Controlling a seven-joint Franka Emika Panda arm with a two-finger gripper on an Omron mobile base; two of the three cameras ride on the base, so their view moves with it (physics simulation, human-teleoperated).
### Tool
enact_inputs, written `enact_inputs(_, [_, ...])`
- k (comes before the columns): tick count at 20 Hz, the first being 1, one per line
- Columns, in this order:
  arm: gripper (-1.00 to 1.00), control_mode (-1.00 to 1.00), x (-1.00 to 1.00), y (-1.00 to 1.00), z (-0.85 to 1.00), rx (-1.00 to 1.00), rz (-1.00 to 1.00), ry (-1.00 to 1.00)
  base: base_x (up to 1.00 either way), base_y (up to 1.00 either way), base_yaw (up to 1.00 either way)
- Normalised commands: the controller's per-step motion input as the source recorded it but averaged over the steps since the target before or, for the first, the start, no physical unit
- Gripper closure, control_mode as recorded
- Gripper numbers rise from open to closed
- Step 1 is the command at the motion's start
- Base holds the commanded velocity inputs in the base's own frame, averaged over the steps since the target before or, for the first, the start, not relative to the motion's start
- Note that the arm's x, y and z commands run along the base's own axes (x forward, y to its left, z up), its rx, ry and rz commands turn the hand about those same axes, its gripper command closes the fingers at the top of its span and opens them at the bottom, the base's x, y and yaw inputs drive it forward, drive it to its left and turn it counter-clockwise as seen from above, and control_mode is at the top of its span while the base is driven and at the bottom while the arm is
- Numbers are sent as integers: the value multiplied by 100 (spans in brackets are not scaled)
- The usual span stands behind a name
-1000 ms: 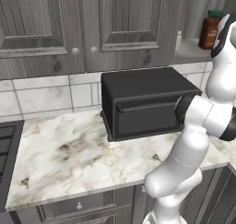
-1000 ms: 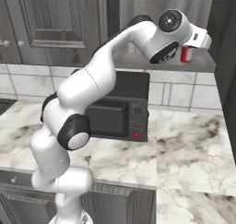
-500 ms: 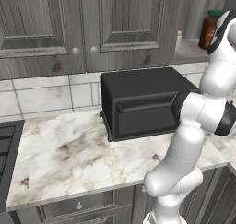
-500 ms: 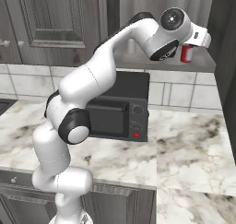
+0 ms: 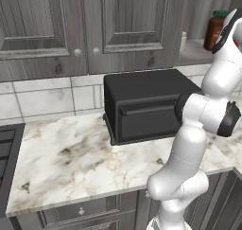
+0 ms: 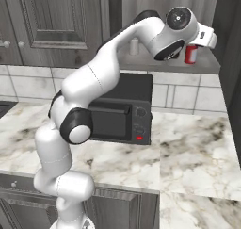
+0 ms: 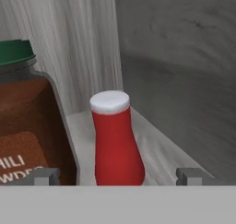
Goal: Collect the paprika, ketchup, and shaker from the cabinet and place them next to the stove.
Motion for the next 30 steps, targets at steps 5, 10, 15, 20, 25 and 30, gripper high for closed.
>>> enact_inputs(5, [-100, -100, 11, 0, 0, 0, 0, 0, 0, 0, 0])
enact_inputs(10, [-100, -100, 5, -5, 0, 0, 0, 0, 0, 0, 0])
enact_inputs(15, [-100, -100, 6, -3, 0, 0, 0, 0, 0, 0, 0])
enact_inputs(20, [-100, -100, 10, -1, 0, 0, 0, 0, 0, 0, 0])
enact_inputs(25, [-100, -100, 12, 0, 0, 0, 0, 0, 0, 0, 0])
enact_inputs(30, [-100, -100, 12, -4, 0, 0, 0, 0, 0, 0, 0])
